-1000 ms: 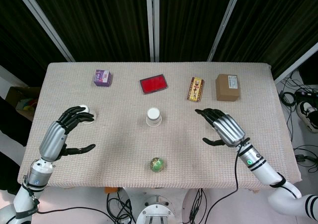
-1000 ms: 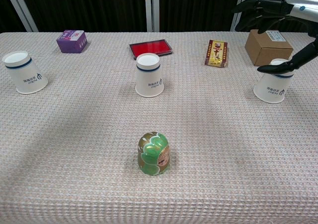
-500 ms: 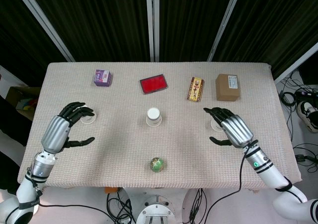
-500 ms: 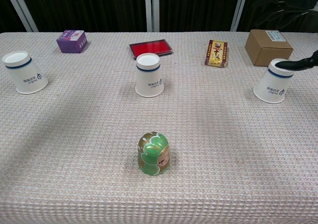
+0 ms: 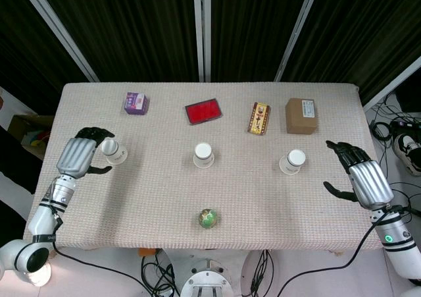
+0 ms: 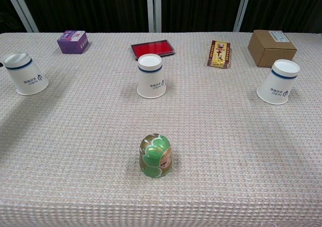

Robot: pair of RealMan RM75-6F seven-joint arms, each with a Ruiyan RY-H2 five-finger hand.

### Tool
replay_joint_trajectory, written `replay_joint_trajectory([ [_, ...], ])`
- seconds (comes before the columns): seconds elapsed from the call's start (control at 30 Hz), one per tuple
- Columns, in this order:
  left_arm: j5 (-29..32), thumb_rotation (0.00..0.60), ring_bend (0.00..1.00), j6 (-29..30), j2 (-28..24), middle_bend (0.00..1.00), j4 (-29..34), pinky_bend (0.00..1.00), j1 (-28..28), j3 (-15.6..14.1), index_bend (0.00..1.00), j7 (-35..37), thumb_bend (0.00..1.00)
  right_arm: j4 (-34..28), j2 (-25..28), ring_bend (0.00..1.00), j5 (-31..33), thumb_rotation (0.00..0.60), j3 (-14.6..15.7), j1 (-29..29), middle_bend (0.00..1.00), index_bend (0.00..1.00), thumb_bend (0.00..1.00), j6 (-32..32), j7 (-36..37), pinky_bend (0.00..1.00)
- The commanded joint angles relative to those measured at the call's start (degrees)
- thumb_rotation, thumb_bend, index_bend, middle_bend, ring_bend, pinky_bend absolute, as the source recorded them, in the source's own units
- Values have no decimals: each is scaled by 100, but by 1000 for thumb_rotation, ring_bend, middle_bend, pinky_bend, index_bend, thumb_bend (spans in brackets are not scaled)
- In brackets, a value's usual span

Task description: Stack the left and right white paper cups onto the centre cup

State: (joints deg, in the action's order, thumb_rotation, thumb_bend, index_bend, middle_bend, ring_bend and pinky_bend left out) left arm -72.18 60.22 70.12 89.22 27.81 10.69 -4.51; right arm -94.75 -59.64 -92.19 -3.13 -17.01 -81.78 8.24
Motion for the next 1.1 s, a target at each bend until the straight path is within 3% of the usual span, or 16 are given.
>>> replay_joint_trajectory([
  [0.03, 469, 600, 172, -507, 104, 205, -233, 184, 330, 113, 245, -326, 60, -7, 10, 140, -13, 600, 24, 55, 223, 103, 154, -46, 16, 257],
  [0.13, 813, 600, 172, -899, 127, 190, -392, 196, 567, 80, 243, -718, 73, 20, -21, 141, -14, 600, 33, 96, 223, 104, 154, -68, 44, 257],
  [0.3, 1567, 600, 172, -1428, 96, 191, -522, 208, 914, 10, 249, -1310, 193, 108, -78, 141, -3, 600, 43, 143, 225, 106, 155, -66, 104, 257],
  [0.47, 2092, 600, 191, -1545, 153, 199, -690, 253, 1148, -121, 269, -1840, 261, 209, -136, 141, 49, 600, 33, 167, 229, 115, 154, -35, 193, 258],
  [0.67, 2610, 600, 276, -1758, 222, 266, -713, 331, 1278, -148, 330, -1773, 307, 321, -229, 141, 74, 600, 35, 206, 231, 115, 155, -27, 250, 257],
  [0.87, 2756, 600, 430, -1748, 266, 467, -780, 435, 1421, -239, 465, -1848, 353, 380, -287, 141, 74, 600, 27, 253, 234, 115, 155, -68, 284, 257],
  [1.1, 2419, 600, 467, -1461, -102, 513, -54, 482, 1448, -11, 487, -1518, 359, 384, -286, 141, 72, 600, 4, 318, 237, 117, 154, -157, 313, 258],
])
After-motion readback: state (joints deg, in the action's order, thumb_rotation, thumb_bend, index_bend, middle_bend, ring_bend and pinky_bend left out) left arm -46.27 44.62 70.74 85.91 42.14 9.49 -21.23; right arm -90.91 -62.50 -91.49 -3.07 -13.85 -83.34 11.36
